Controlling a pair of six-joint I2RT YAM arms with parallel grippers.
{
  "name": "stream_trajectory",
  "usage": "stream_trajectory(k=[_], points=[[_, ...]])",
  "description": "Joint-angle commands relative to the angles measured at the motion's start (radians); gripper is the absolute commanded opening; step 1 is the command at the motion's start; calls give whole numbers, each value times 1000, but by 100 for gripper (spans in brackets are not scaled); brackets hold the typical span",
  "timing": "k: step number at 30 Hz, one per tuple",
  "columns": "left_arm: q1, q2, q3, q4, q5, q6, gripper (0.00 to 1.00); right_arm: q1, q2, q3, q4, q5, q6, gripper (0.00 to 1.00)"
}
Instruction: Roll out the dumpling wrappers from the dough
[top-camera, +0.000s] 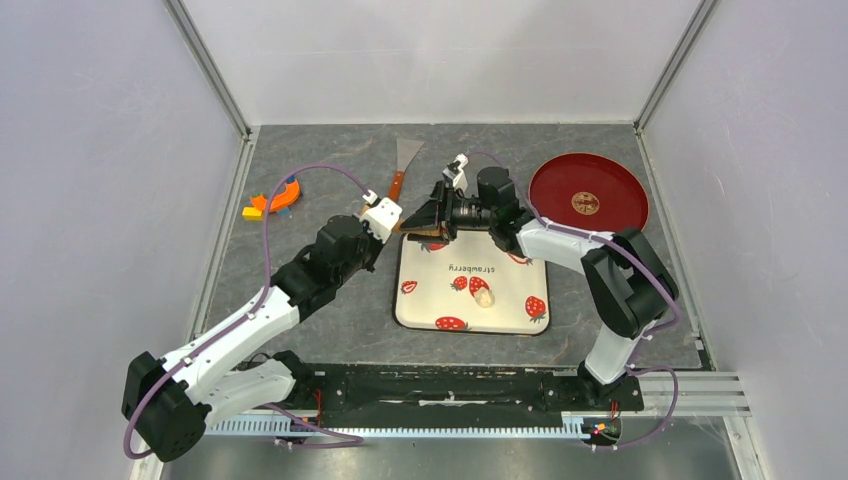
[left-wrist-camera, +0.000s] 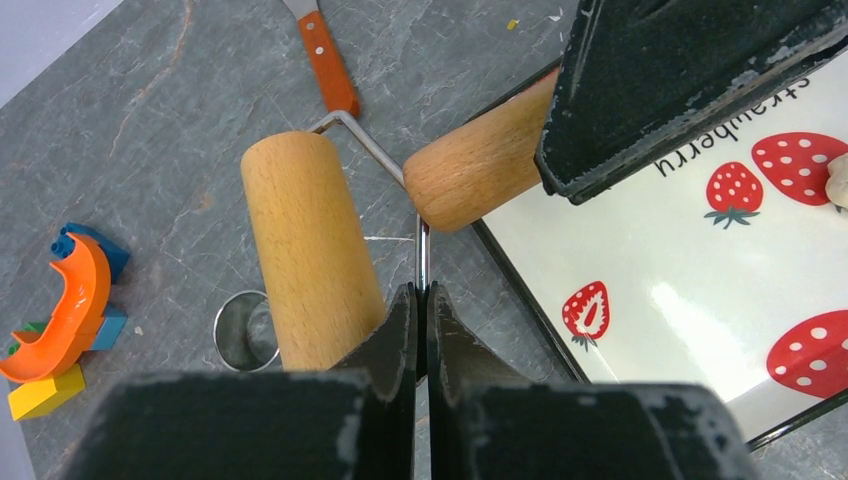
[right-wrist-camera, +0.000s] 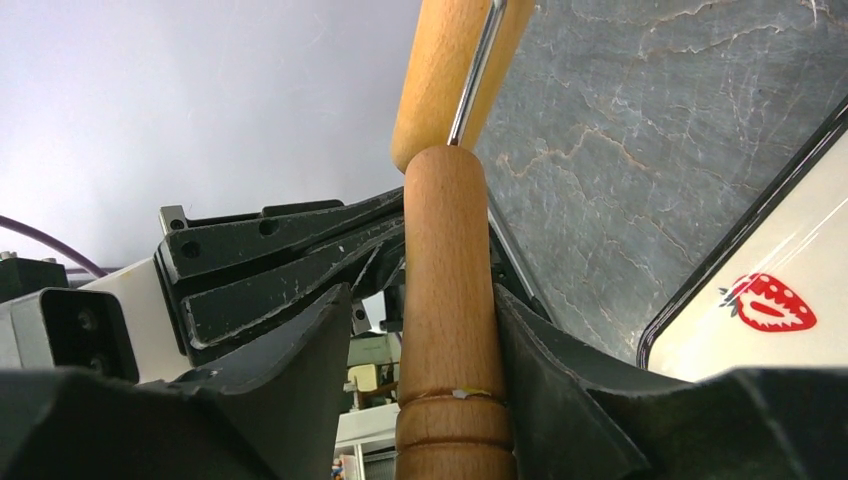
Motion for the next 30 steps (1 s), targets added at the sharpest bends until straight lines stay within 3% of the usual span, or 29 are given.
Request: stream_trajectory(k=[1, 8, 14, 17, 20, 22, 26, 30], points=[[-9, -27, 37, 70, -30, 24, 2, 3, 11, 54, 52, 20, 10, 53], [-13, -37, 32, 64, -37, 23, 2, 5, 31, 95, -25, 38, -38, 53], [-18, -32, 30, 64, -44, 20, 2, 14, 45, 124, -78, 42, -66, 41], [-20, -31, 30, 64, -46, 18, 2, 15, 46, 118, -82, 49, -68, 31], [-19, -31, 29, 64, -52, 15, 2, 16, 48, 116, -82, 52, -73, 10], [-19, -32, 28, 64, -56, 9, 13, 16, 50, 116, -83, 52, -81, 0], [-19, -36, 19, 77, -77, -52, 50, 16, 47, 124, -125, 62, -139, 0], [-20, -52, -9, 133, -98, -181, 77, 16, 41, 145, -238, 90, -271, 0]])
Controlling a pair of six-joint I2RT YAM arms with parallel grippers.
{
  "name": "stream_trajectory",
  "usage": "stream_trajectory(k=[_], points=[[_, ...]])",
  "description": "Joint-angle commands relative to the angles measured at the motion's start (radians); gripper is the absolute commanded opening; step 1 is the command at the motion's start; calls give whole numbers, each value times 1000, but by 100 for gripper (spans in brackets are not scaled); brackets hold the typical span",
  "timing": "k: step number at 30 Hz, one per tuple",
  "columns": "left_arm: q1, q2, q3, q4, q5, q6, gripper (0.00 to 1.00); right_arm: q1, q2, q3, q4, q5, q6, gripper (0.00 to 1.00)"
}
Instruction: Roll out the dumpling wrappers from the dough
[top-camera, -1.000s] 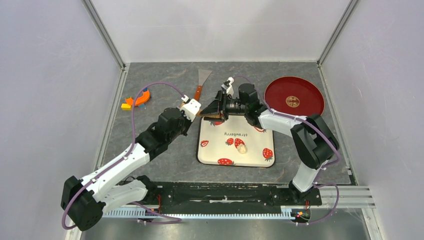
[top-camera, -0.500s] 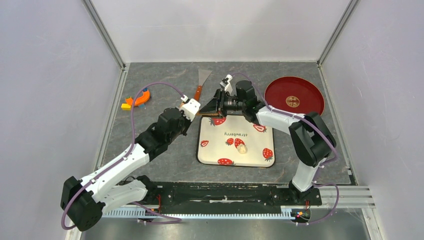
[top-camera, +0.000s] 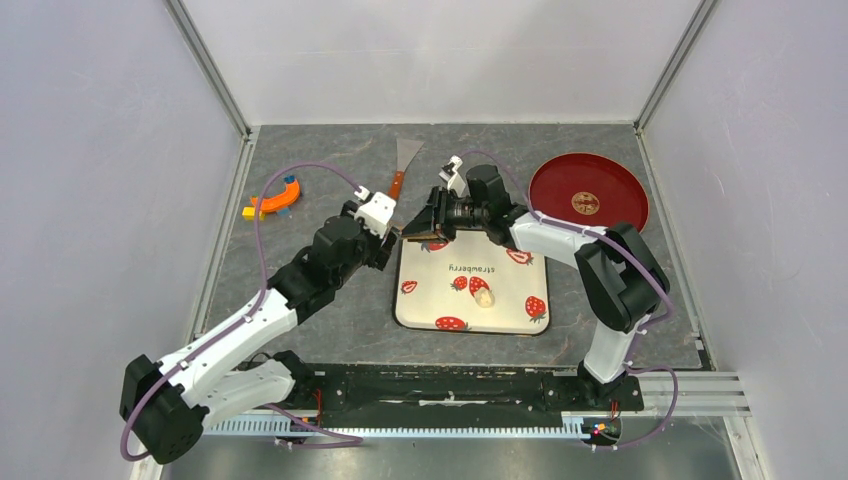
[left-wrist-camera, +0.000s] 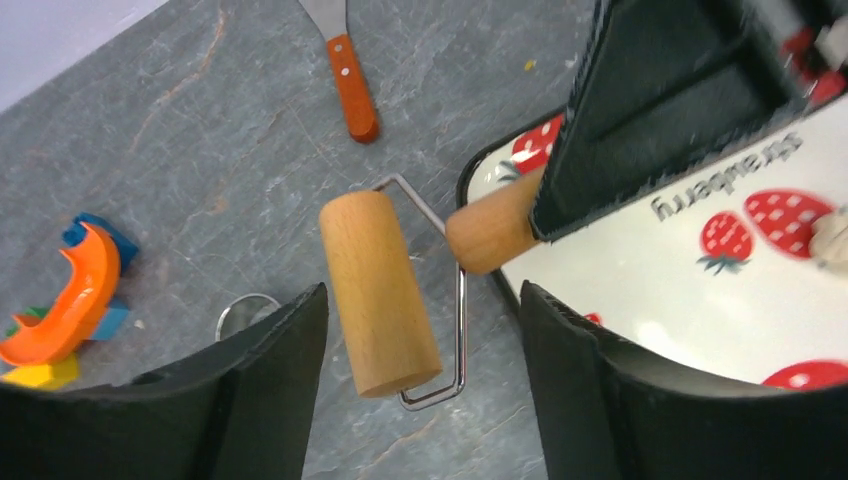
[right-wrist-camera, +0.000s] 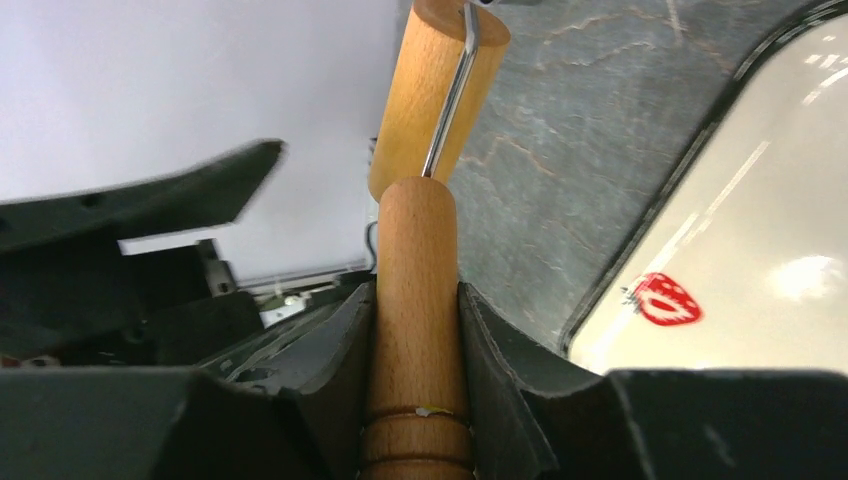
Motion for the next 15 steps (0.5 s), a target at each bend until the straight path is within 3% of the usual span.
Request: stream_trajectory(k=[1, 4, 9, 15], points=[[-5, -41, -12, 105, -40, -214, 84, 5, -14, 73, -106, 39, -180, 0], [-4, -34, -9, 99, -16, -355, 96, 5, -29, 107, -256, 88, -340, 0], [2, 45, 48, 39, 149, -524, 99, 5, -77, 122, -444, 147, -571, 0], [35, 202, 156, -60, 467, -570, 98, 0, -167, 67, -540, 170, -710, 0]])
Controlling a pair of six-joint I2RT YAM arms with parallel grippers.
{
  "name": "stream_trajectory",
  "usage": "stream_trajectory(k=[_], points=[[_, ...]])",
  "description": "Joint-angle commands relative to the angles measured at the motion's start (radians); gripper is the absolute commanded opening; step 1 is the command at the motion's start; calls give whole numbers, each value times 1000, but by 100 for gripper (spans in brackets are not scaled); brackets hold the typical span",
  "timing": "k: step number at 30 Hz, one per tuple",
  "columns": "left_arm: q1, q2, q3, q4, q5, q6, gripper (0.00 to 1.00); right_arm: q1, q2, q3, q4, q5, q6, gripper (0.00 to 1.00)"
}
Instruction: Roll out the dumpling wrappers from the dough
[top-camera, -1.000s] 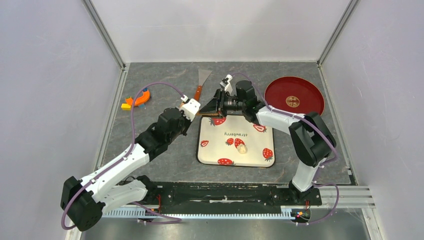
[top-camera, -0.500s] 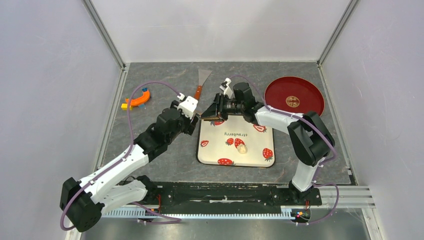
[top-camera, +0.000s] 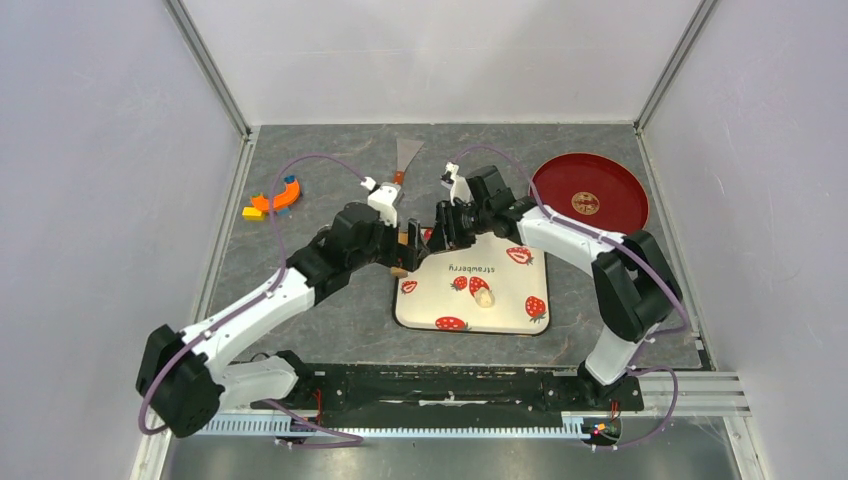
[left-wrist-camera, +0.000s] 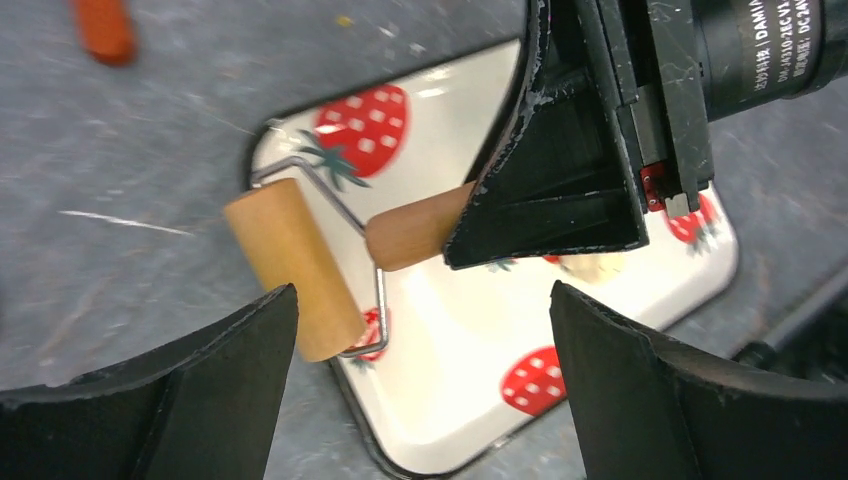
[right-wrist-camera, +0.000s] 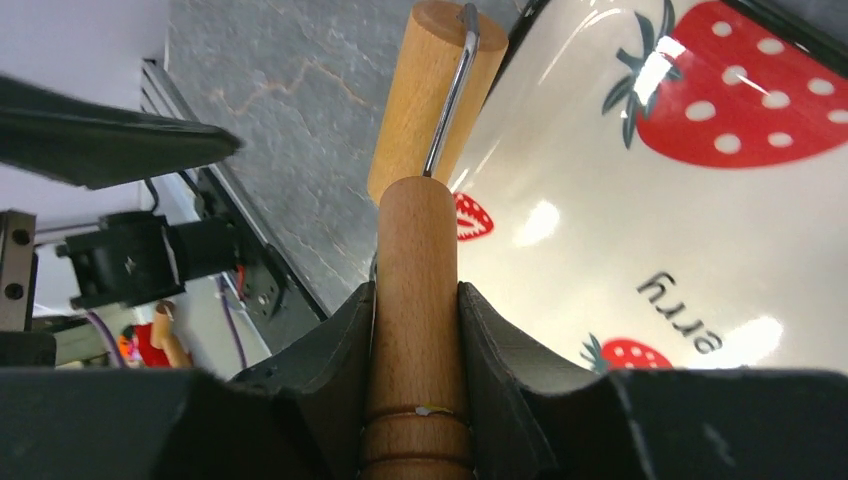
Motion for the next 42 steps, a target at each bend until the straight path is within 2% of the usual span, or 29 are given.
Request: stream_trajectory(k=[1, 5, 11, 16, 19, 25, 28, 31, 33, 34, 39, 42], points=[[38, 98, 99, -45, 303, -107, 97, -4, -127, -11, -73, 13, -165, 0], [107, 145, 78, 37, 519, -127, 93, -26, -199, -64, -74, 6, -164, 0], [144, 173, 63, 52, 606, -109, 90, -76, -278, -108, -54, -39, -140, 0], [142, 222, 55, 106, 722, -148, 76, -95, -322, -146, 21, -85, -74, 0], [140, 250, 58, 106, 748, -158, 69, -96, -332, -153, 58, -101, -39, 0], [117, 268, 57, 93, 692, -156, 64, -95, -352, -156, 123, -125, 28, 0], [110, 280, 70, 74, 672, -149, 49, -96, -360, -158, 145, -132, 59, 0], [109, 288, 84, 52, 665, -138, 20, -98, -368, -167, 173, -133, 92, 0], [106, 283, 95, 25, 644, -116, 7, -100, -370, -177, 193, -134, 118, 0], [103, 280, 103, 9, 627, -98, 2, -102, -369, -180, 197, -136, 131, 2], [89, 241, 135, -90, 529, -23, 2, -103, -365, -197, 249, -155, 187, 30], [86, 214, 137, -117, 469, -9, 2, -103, -359, -196, 252, -158, 201, 40]])
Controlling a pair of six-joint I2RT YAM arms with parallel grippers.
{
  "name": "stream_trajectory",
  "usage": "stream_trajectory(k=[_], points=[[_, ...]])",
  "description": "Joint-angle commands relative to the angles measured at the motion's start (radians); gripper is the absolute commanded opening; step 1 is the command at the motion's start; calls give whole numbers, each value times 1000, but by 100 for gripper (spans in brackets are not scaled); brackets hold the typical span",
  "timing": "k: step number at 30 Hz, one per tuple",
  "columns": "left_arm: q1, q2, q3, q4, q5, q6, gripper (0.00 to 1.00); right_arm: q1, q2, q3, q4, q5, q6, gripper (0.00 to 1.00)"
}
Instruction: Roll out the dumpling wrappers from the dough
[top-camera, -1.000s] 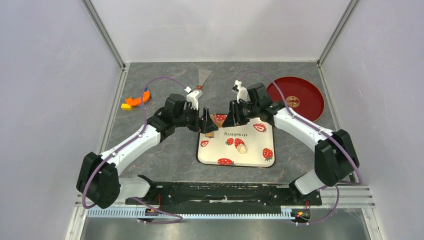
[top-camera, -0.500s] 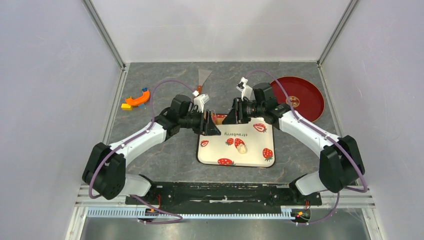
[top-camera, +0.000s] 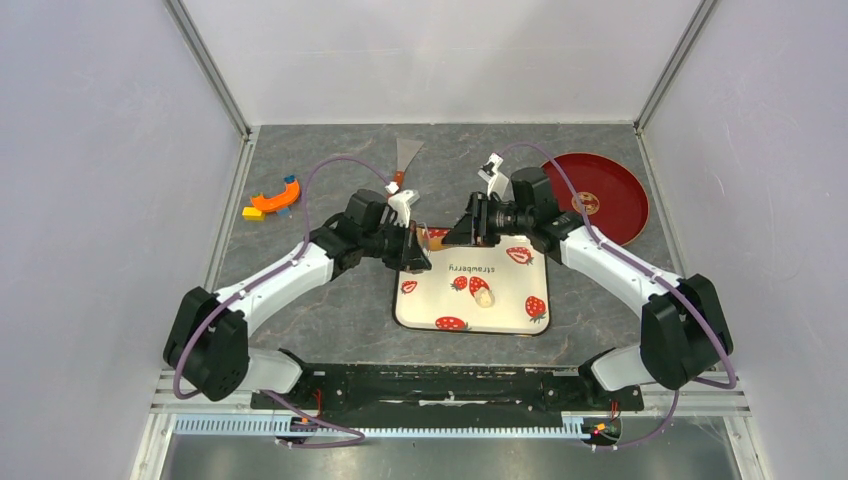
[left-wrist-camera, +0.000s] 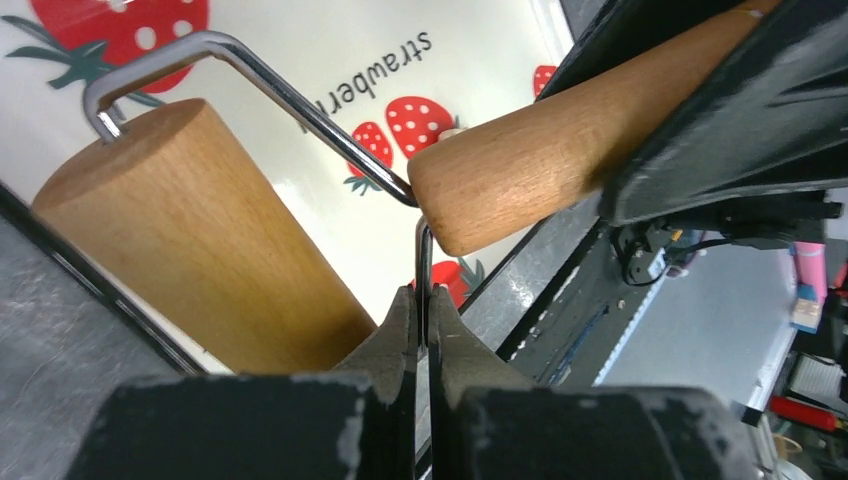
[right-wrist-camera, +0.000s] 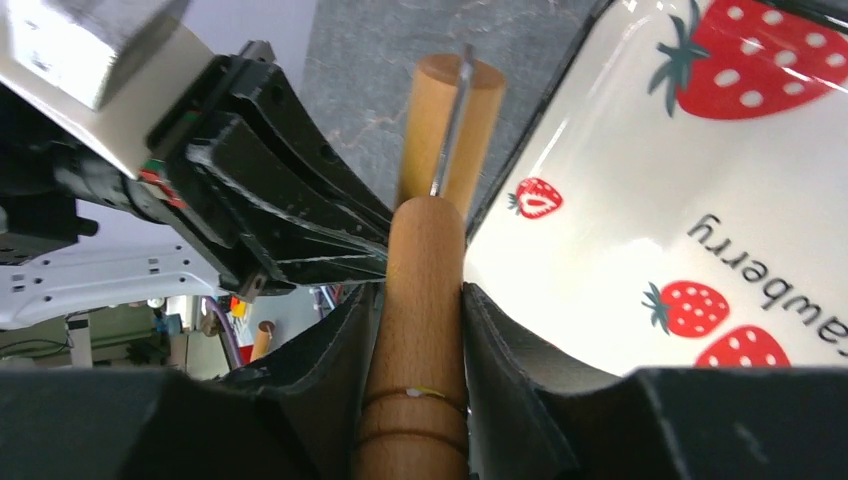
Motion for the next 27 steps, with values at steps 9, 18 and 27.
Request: stream_trajectory(k=[9, 18, 27], points=[[-63, -82, 73, -130, -260, 89, 2, 6, 3, 7, 159, -86, 107, 56], [-77, -114, 82, -148, -333, 99, 2, 13, 46, 14, 33, -55, 37, 61], [-91, -110, 91, -166, -357, 117, 2, 22, 64, -11, 86, -54, 85, 60]])
